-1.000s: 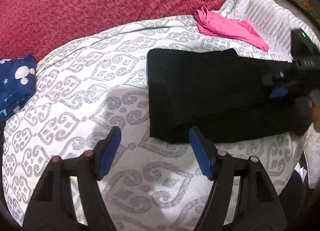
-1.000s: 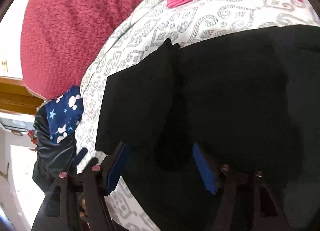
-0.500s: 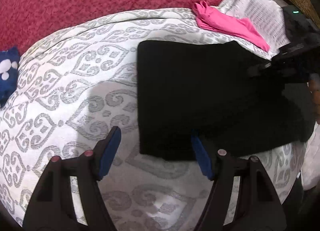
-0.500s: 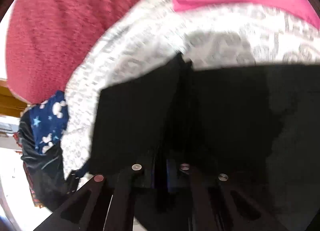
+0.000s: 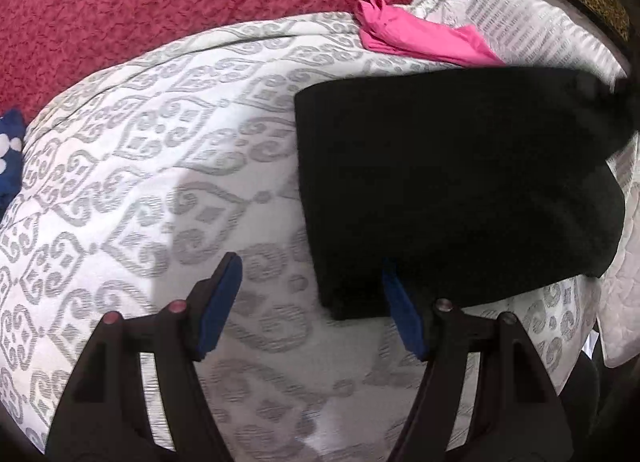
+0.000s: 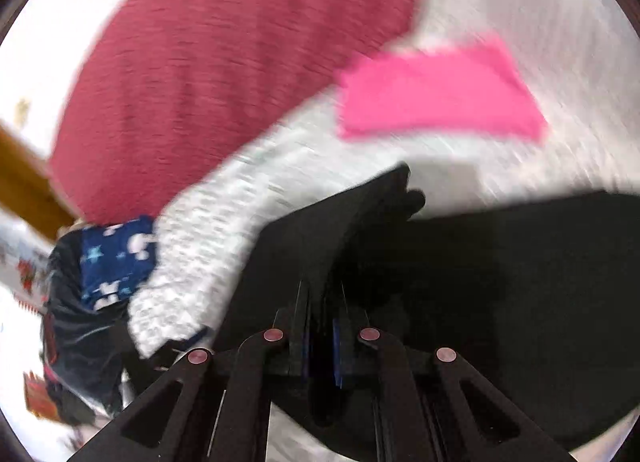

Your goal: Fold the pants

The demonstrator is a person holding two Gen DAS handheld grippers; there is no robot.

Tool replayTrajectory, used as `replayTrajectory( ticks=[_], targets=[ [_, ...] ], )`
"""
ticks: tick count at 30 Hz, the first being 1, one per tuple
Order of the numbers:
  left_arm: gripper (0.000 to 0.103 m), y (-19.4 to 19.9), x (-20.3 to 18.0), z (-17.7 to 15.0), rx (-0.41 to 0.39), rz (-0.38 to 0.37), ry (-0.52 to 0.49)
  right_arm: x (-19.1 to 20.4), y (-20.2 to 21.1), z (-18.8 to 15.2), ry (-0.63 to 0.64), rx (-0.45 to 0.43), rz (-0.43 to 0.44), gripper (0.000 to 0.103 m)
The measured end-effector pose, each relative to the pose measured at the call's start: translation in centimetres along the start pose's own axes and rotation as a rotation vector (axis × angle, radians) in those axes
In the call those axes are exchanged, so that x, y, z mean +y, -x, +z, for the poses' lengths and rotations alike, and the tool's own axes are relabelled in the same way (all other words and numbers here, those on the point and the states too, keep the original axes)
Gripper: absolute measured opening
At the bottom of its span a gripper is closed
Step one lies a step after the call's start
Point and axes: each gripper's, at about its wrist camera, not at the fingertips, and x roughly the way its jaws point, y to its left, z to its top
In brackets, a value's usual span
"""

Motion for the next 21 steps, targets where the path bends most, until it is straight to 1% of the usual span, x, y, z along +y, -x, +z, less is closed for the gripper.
replayTrajectory(
  ticks=[2, 4, 6, 9, 12, 15, 18, 21],
  targets=[
    [0.071, -0.2, -0.8, -0.1, 0.001, 0.008, -0.022, -3.4, -1.7, -1.0, -0.094, 0.054, -0.023, 0.007],
    [0.071, -0.1, -1.2, -0.2, -0.006, 0.023, -0.045, -5.8, -3.4, -2.1, -0.164, 0.094, -0.010, 0.007],
    [0.071, -0.1, -1.0, -0.2, -0.003, 0.024, -0.054, -6.9, -4.3, -2.8, -0.191, 0.107, 0.004, 0.007],
    [0.071, 0.1, -0.7, -0.2, 0.002, 0.030, -0.045, -6.8, -4.0, -3.0, -0.164, 0.087, 0.013, 0.007],
    [0.071, -0.1, -0.2, -0.1, 0.006, 0.027, -0.027, -6.4, -3.7, -2.7, -0.142, 0.085, 0.013, 0.007],
    [0.071, -0.1, -0.3, -0.2, 0.005, 0.031, -0.021, -5.5, -3.3, -2.5, -0.105, 0.061, 0.013, 0.007],
    [0.071, -0.1, -0.4, -0.2, 0.009, 0.035, -0.022, -6.2, -3.1, -2.7, -0.121, 0.047, 0.009, 0.007],
    [0.071, 0.0, -0.5, -0.2, 0.015, 0.041, -0.028, -6.5, -2.4, -3.0, -0.145, 0.003, 0.020, 0.007]
  ],
)
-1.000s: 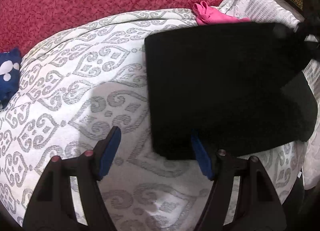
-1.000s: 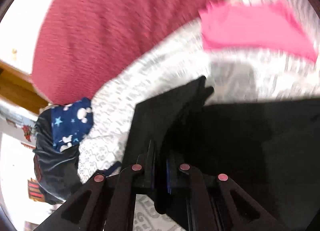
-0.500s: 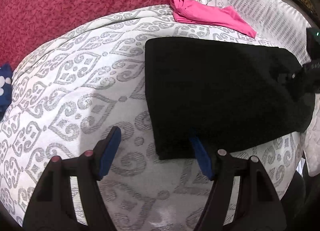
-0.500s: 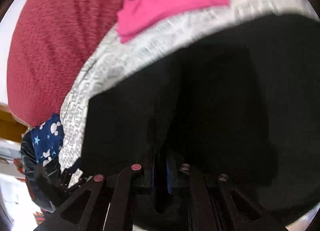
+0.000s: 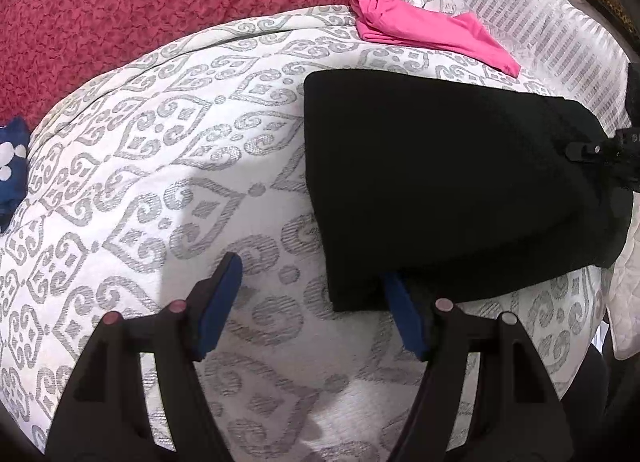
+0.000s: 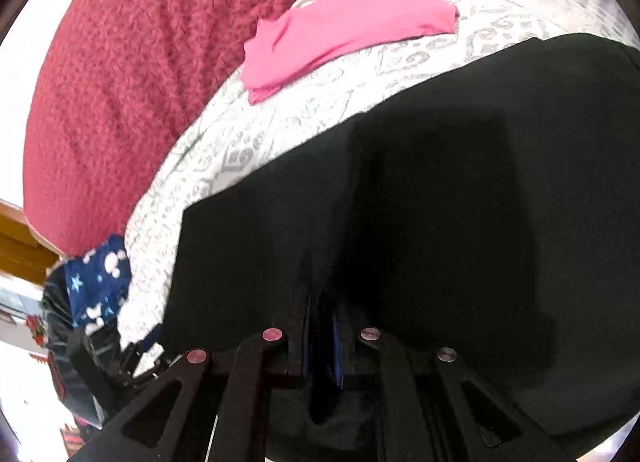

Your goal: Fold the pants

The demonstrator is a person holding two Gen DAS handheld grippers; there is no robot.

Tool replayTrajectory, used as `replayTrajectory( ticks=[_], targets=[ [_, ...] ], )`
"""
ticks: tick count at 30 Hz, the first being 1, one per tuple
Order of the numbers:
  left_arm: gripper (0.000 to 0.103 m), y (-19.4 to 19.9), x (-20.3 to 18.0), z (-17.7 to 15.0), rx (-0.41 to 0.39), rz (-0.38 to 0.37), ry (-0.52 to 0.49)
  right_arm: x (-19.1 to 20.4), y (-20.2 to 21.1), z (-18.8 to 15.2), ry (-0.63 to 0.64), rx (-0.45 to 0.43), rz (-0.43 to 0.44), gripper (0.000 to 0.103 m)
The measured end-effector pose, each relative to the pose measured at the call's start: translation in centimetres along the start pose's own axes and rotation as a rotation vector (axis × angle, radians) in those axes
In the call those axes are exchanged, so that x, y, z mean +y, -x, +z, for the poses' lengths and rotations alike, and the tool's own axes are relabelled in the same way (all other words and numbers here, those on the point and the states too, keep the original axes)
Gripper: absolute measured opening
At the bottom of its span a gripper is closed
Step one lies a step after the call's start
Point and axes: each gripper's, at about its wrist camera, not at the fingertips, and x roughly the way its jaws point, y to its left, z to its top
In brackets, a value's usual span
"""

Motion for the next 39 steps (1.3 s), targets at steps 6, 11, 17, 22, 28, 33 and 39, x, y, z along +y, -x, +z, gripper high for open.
replayTrajectory(
  ticks=[6, 11, 17, 22, 28, 33, 39],
  targets=[
    [0.071, 0.0, -0.2, 0.1, 0.008, 0.015, 0.001, 0.0, -1.3, 0.4, 0.009, 0.074, -0.106, 0.009],
    [0.071, 0.1, -0.4, 0.2, 0.012, 0.030, -0.004, -1.0, -0.9, 0.0, -0.015, 0.065, -0.092, 0.019],
    [0.071, 0.6, -0.9, 0.4, 0.023, 0.066, -0.035, 0.7, 2.0, -0.7, 0.083, -0.005, -0.287, 0.032],
    [0.071, 1.8, -1.2, 0.4, 0.013, 0.093, -0.045, 2.5, 3.8, -1.9, 0.163, -0.069, -0.150, 0.031],
    [0.071, 4.4, -1.9, 1.0, -0.014, 0.108, -0.041, 1.3, -0.1, -2.4, 0.145, 0.036, -0.222, 0.019],
    [0.071, 5.5, -4.0, 2.8, -0.070, 0.025, -0.072, 0.2, 0.6, -2.8, 0.128, -0.003, -0.174, 0.016],
    [0.074, -1.7, -5.0, 3.5, 0.035, 0.130, -0.168, -1.4, 3.5, -3.6, 0.092, -0.036, -0.226, 0.021]
  ],
)
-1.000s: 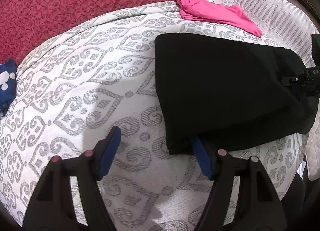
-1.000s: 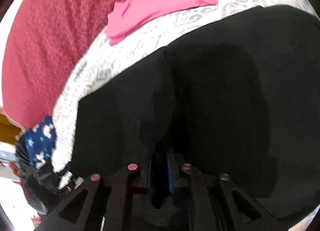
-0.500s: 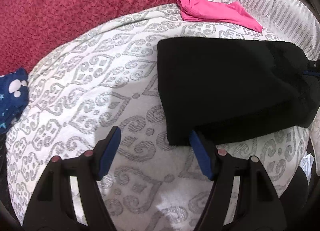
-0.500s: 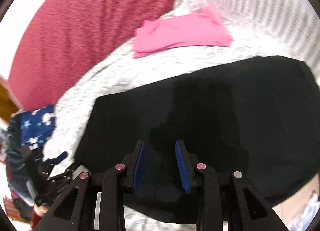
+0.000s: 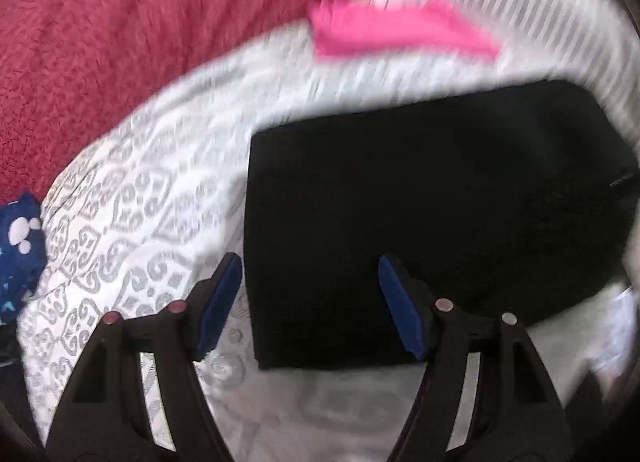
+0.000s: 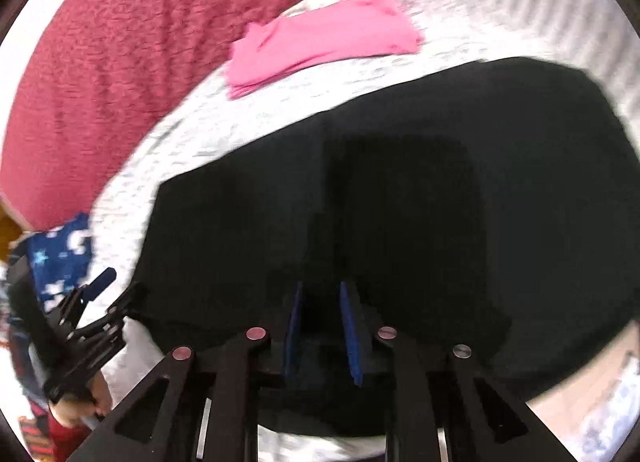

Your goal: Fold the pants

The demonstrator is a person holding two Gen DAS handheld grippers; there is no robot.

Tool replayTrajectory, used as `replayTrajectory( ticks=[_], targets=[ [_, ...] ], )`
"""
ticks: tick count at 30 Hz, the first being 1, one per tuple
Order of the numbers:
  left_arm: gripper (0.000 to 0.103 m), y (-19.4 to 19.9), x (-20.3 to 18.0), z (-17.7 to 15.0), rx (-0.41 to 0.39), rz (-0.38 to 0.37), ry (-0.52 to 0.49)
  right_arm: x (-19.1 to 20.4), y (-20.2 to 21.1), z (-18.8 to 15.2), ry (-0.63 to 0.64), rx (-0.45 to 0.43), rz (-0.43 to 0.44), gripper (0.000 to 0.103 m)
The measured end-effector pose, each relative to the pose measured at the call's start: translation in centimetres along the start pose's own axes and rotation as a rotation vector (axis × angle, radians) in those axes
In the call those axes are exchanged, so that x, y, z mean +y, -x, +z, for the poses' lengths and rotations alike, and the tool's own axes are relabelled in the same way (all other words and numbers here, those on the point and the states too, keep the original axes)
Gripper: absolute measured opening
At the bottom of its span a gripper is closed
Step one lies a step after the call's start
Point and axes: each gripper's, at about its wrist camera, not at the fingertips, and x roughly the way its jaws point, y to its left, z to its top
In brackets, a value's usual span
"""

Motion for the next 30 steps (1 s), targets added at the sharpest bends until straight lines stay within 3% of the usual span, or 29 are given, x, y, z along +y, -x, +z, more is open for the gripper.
replayTrajectory(
  ticks=[2, 4, 6, 10, 23, 25, 27, 30],
  targets=[
    [0.078, -0.1, 1.4, -0.5, -0.047, -0.034, 0.079, -0.9, 0.9, -0.4, 0.006, -0.017, -0.066, 0.021],
    [0.078, -0.2, 2.6, -0.4, 0.000, -0.064, 0.136, -1.3, 1.7, -0.7, 0.005, -0.033, -0.110, 0.022],
    [0.078, 0.6, 2.9, -0.2, 0.007, -0.037, 0.156, -2.5, 2.8, -1.2, -0.011, -0.056, -0.137, 0.025],
    [0.078, 3.3, 1.4, 0.8, -0.045, 0.000, 0.093, -5.0, 4.3, -1.7, -0.065, -0.092, -0.147, 0.026],
    [0.078, 5.0, -9.2, 4.2, -0.055, -0.095, -0.115, -11.1, 5.4, -2.8, -0.190, -0.111, -0.116, 0.027],
    [0.078, 4.8, -10.4, 4.7, -0.051, -0.110, -0.120, -12.7, 5.5, -2.9, -0.240, -0.111, -0.088, 0.031],
    [0.078, 4.4, -11.3, 5.4, -0.043, -0.128, -0.123, -14.6, 6.0, -3.3, -0.330, -0.139, -0.031, 0.052],
    [0.078, 4.1, -12.6, 5.7, -0.035, -0.146, -0.127, -17.6, 6.8, -3.9, -0.455, -0.190, -0.006, 0.060]
  ],
)
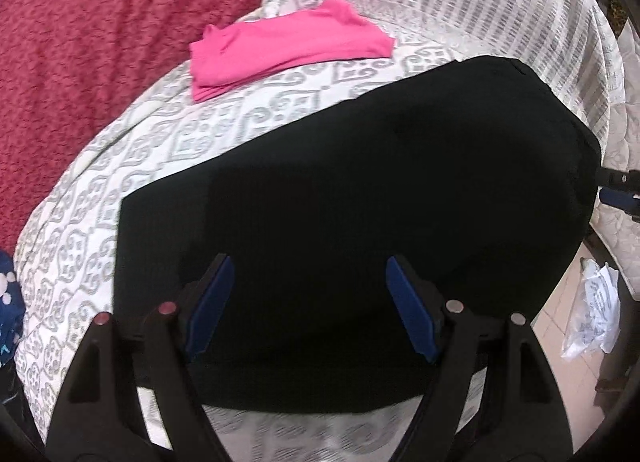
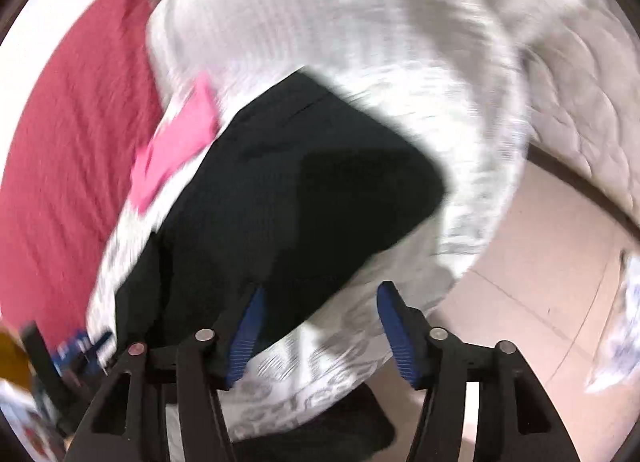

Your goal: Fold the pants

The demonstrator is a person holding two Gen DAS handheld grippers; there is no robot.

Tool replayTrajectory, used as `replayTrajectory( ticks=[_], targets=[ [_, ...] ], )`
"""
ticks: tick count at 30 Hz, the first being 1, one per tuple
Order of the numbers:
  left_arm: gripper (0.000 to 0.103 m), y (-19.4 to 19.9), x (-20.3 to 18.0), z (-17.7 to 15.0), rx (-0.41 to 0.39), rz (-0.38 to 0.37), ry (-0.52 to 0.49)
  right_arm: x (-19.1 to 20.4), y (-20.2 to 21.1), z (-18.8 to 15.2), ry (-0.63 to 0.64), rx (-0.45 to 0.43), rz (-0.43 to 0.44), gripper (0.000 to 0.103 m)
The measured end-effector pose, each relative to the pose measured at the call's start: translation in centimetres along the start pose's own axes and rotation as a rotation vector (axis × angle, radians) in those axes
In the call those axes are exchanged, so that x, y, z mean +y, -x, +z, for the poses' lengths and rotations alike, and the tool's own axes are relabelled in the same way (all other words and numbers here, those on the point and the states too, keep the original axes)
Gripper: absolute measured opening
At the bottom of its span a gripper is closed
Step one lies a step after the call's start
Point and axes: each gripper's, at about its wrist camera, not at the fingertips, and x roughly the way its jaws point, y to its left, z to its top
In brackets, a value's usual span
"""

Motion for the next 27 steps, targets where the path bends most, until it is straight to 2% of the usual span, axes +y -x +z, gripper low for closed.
replayTrajectory(
  ticks=[3, 6, 11, 14, 16, 17, 18, 19, 20, 21, 27],
  targets=[
    [0.078, -0.7, -1.0, 0.4, 0.014, -0.012, -0.014, -2.1, 0.2, 0.8, -0.058, -0.008, 0.019, 0.060],
    [0.078, -1.2, -1.5, 0.7, 0.024, -0.024, -0.016, -3.2, -0.3, 1.2, -0.119, 0.001, 0.095, 0.060],
    [0.078, -1.5, -2.1, 0.6, 0.038, -0.030, -0.013, -2.7, -1.5, 2.1, -0.144, 0.005, 0.149, 0.067],
    [0.078, -1.6, -1.9, 0.4, 0.044, -0.046, 0.004, -2.4, -2.8, 2.8, -0.171, 0.029, 0.140, 0.067],
    [0.078, -1.7, -1.7, 0.3, 0.047, -0.061, 0.019, -2.7, -3.4, 3.1, -0.218, 0.031, 0.175, 0.067],
    [0.078, -1.8, -1.6, 0.2, 0.048, -0.068, 0.026, -2.7, -3.4, 3.2, -0.232, 0.026, 0.165, 0.061],
    [0.078, -1.8, -1.5, 0.2, 0.048, -0.074, 0.030, -2.6, -3.3, 3.3, -0.231, 0.012, 0.138, 0.043],
    [0.078, -1.9, -1.4, 0.2, 0.050, -0.083, 0.038, -2.3, -2.9, 3.3, -0.214, -0.013, 0.106, 0.037],
    [0.078, -1.9, -1.3, 0.2, 0.051, -0.092, 0.050, -2.0, -2.5, 3.4, -0.198, -0.037, 0.103, 0.026],
    [0.078, -2.0, -1.1, 0.2, 0.055, -0.104, 0.066, -1.7, -2.1, 3.5, -0.184, -0.056, 0.099, 0.020],
    [0.078, -2.0, -0.1, 0.1, 0.067, -0.176, 0.167, 4.0, 0.7, 4.0, 0.007, -0.182, 0.043, 0.018]
  ],
)
